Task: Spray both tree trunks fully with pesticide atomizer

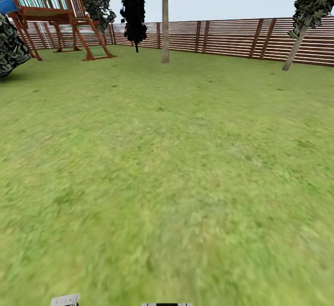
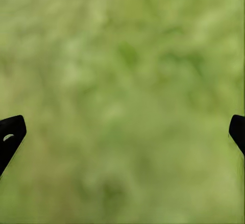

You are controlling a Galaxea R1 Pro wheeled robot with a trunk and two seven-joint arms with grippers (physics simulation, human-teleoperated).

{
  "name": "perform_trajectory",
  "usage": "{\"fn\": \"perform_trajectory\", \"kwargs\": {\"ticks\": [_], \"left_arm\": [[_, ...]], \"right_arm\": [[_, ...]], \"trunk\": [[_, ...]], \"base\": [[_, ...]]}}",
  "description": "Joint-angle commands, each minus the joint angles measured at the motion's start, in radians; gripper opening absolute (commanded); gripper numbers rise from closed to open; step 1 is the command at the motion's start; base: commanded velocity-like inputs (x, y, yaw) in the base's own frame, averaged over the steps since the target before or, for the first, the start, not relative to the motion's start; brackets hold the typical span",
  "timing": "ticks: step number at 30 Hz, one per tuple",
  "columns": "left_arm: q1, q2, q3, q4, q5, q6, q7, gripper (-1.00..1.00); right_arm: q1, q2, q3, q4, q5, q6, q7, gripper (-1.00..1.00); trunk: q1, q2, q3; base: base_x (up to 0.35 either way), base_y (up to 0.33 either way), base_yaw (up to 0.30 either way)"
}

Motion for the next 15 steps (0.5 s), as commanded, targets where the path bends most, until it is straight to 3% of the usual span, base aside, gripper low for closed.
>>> {"fn": "perform_trajectory", "kwargs": {"ticks": [1, 15], "left_arm": [[-0.001, 0.000, 0.009, 0.001, -0.006, -0.003, -0.005, -1.00], [-0.001, 0.000, 0.009, 0.001, -0.006, -0.003, -0.005, -1.00]], "right_arm": [[0.000, 0.000, -0.009, 0.000, 0.003, -0.002, 0.007, 1.00], [0.000, 0.000, -0.009, 0.000, 0.003, -0.002, 0.007, 1.00]], "trunk": [[0.000, 0.000, -0.001], [0.000, 0.000, -0.001]], "base": [[0.332, -0.106, 0.000], [0.332, -0.106, 0.000]]}}
